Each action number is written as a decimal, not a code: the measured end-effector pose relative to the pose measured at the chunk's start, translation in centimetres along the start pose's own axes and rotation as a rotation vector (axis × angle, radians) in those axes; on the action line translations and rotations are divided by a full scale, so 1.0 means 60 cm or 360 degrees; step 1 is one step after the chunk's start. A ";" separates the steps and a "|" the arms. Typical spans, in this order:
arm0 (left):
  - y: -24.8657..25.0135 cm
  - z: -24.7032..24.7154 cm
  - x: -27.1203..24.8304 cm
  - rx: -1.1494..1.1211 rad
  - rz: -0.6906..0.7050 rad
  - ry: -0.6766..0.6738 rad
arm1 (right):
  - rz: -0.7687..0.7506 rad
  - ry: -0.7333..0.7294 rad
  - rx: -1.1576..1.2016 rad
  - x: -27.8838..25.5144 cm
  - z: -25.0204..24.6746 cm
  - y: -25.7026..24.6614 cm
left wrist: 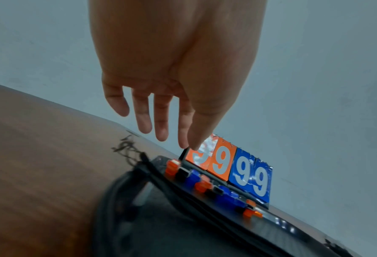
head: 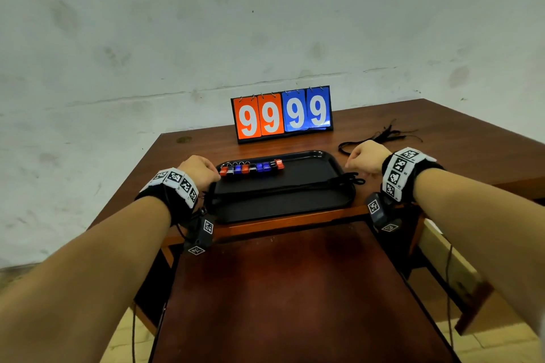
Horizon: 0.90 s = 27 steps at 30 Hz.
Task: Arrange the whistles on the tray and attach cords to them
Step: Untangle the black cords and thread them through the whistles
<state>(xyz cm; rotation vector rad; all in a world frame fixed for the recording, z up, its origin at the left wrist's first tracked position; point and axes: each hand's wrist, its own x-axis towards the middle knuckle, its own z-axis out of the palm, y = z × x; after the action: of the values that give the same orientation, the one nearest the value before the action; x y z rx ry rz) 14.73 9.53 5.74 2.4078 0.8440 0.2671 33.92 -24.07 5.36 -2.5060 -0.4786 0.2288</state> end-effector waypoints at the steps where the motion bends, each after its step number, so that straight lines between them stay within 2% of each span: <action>1: 0.016 0.001 -0.001 0.0006 0.0037 -0.0004 | -0.0010 0.0009 0.0000 -0.005 -0.008 0.000; 9: 0.150 0.053 0.003 0.0028 0.0318 -0.0075 | 0.0018 0.0104 0.0177 -0.018 -0.074 0.039; 16: 0.296 0.154 0.027 -0.0001 0.0553 -0.0230 | 0.0096 0.0237 0.0356 0.011 -0.123 0.111; 20: 0.370 0.211 0.047 0.0019 0.0667 -0.0285 | 0.0077 0.0223 0.0220 0.044 -0.138 0.146; 27: 0.453 0.297 0.096 0.0014 0.0749 -0.0324 | -0.0046 0.0046 0.0020 0.123 -0.125 0.180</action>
<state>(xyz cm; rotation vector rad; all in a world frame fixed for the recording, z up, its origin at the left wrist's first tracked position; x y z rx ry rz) 39.49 -12.26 6.74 2.5616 0.1808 0.1894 45.77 -33.34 4.98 -2.4848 -0.4997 0.1838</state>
